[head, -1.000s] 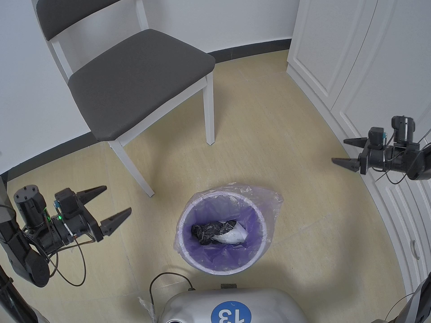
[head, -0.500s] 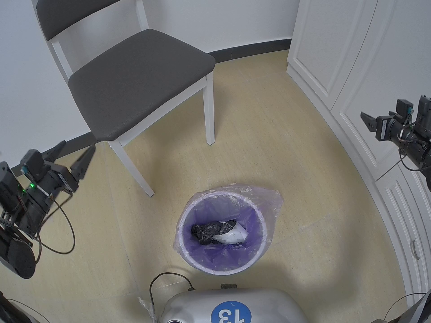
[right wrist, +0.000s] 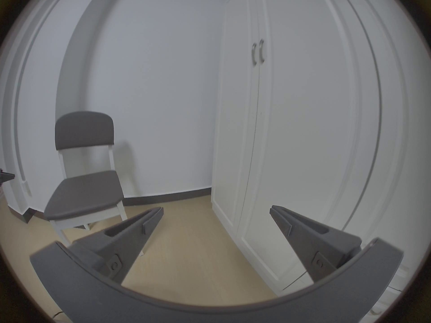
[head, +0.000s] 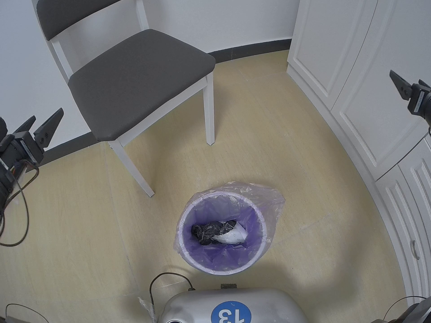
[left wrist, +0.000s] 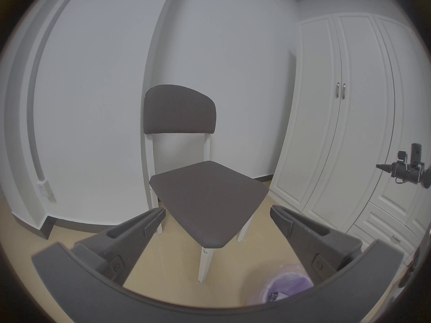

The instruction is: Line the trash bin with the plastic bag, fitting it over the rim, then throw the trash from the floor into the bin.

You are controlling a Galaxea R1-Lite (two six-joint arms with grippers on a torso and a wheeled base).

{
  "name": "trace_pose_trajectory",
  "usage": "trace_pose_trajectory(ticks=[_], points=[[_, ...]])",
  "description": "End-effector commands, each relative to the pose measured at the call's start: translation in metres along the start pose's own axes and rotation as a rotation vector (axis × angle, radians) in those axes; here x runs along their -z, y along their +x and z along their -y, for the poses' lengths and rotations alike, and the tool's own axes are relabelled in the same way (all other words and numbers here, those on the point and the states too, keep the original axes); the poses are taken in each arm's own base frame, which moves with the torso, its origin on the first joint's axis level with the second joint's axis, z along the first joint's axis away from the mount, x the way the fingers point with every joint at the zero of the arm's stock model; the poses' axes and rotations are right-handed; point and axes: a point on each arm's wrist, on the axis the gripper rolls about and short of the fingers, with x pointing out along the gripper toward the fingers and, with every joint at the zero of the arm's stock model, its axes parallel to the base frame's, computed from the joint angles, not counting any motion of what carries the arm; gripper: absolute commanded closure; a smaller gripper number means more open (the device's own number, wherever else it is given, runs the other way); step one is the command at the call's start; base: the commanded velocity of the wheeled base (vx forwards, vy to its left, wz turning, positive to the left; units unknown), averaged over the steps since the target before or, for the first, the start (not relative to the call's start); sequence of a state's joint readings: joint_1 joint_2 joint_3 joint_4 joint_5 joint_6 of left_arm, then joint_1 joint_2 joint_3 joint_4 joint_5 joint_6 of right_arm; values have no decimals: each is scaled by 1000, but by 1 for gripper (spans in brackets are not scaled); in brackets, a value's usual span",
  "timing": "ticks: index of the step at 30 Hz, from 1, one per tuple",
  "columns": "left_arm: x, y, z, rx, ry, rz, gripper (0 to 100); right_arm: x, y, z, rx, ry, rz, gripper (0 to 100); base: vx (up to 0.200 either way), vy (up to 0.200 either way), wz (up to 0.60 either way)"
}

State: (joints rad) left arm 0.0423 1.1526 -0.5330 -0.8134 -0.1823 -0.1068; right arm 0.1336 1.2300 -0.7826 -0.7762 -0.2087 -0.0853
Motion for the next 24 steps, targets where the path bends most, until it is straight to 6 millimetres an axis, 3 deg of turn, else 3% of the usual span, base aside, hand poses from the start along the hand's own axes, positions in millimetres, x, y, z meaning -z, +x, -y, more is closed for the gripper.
trace_pose_trajectory(ticks=[1, 5, 7, 15, 20, 21, 22, 24], points=[[-89, -83, 24, 19, 51, 231, 0, -34, -85, 26, 63, 18, 175, 0, 0, 0, 0], [-94, -105, 29, 17, 83, 253, 0, -25, -109, 30, 64, 33, 183, 0, 0, 0, 0], [-94, -125, 33, 7, 114, 275, 0, -19, -130, 32, 62, 52, 201, 0, 0, 0, 0], [-98, -161, 40, -25, 134, 335, 0, -23, -176, 40, 71, 74, 309, 0, 0, 0, 0], [-92, -186, 46, -63, 155, 370, 0, -6, -226, 44, 108, 110, 397, 0, 0, 0, 0], [-92, -186, 46, -63, 155, 370, 0, -6, -226, 44, 108, 110, 397, 0, 0, 0, 0], [-90, -198, 50, -78, 163, 366, 0, -2, -243, 45, 98, 137, 433, 0, 0, 0, 0], [-88, -205, 53, -85, 178, 354, 0, 1, -256, 45, 78, 142, 451, 0, 0, 0, 0]])
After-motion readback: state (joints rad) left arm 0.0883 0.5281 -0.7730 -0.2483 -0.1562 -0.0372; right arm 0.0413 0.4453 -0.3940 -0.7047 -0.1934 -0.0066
